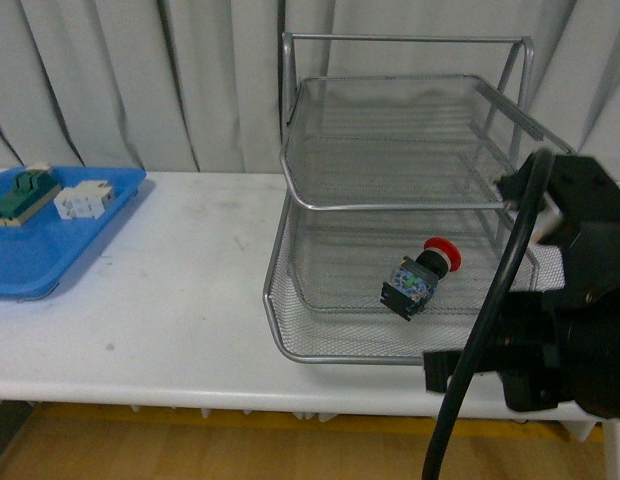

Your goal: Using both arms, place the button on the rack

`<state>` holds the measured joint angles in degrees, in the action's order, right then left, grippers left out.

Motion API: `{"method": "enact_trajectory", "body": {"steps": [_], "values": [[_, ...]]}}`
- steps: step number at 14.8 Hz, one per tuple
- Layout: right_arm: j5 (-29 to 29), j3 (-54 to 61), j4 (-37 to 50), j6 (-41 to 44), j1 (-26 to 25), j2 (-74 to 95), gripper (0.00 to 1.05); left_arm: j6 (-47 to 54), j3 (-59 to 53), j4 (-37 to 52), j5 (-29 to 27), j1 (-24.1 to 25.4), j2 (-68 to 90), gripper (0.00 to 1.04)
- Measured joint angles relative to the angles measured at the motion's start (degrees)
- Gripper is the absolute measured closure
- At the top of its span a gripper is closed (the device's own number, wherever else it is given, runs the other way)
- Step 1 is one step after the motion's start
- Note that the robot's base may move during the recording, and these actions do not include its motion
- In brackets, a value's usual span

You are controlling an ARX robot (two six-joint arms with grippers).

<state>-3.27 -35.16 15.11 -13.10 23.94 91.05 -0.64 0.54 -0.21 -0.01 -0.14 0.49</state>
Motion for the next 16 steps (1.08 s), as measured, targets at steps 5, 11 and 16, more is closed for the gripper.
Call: {"method": "enact_trajectory", "body": {"steps": [5,11,16], "values": [[-1.6,4.3,5.6,-1.1,2.4,5.6,1.03,0.0,0.0,0.0,0.0,0.0,0.0,0.07],[-2.9,-0.8,5.3,-2.4,-0.6,11.7,1.03,0.0,0.0,0.0,0.0,0.0,0.0,0.07],[-3.1,-6.8,0.2,-2.4,-2.7,15.2,1.03,0.0,0.0,0.0,0.0,0.0,0.0,0.07]]}}
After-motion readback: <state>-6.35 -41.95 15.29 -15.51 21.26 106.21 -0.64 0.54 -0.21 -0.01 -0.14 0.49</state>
